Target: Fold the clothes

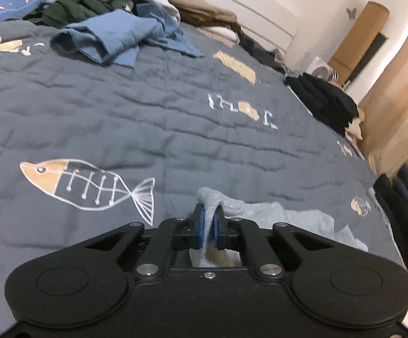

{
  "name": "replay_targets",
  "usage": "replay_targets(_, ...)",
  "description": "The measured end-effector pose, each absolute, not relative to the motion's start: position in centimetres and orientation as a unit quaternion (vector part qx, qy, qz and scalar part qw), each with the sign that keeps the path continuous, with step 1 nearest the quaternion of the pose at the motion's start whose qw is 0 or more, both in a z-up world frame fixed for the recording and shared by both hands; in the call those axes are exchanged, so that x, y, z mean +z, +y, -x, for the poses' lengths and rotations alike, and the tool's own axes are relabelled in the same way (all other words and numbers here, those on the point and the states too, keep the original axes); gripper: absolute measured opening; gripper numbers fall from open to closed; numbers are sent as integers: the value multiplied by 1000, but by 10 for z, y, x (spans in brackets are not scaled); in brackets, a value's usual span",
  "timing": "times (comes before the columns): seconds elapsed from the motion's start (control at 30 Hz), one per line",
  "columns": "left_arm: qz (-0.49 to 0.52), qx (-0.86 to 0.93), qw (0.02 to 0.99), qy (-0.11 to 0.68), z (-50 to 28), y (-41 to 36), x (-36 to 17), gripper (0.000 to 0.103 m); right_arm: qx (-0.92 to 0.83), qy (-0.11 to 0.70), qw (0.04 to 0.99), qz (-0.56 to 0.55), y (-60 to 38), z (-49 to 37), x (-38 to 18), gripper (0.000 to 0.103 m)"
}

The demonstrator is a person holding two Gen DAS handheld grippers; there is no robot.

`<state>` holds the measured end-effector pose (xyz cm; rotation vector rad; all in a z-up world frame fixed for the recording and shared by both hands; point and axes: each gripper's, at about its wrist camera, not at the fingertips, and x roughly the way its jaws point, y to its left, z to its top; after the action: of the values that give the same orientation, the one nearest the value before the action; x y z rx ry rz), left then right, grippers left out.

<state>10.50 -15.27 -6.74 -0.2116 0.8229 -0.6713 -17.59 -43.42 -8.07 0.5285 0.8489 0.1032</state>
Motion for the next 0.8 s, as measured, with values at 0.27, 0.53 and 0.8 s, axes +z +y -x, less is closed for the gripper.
replay_targets(0.27, 78, -284, 871, 394, -105, -160, -74, 30, 71, 413, 873, -250, -438, 186, -75, 7)
replay_targets(0.53, 38, -314, 884, 344, -55, -141, -27, 45, 68, 393, 878, -264, -436, 201, -70, 30)
replay_targets(0.8, -83, -373, 875, 298, 56, -152, -5, 51, 45, 393, 886, -243, -421, 210, -74, 40)
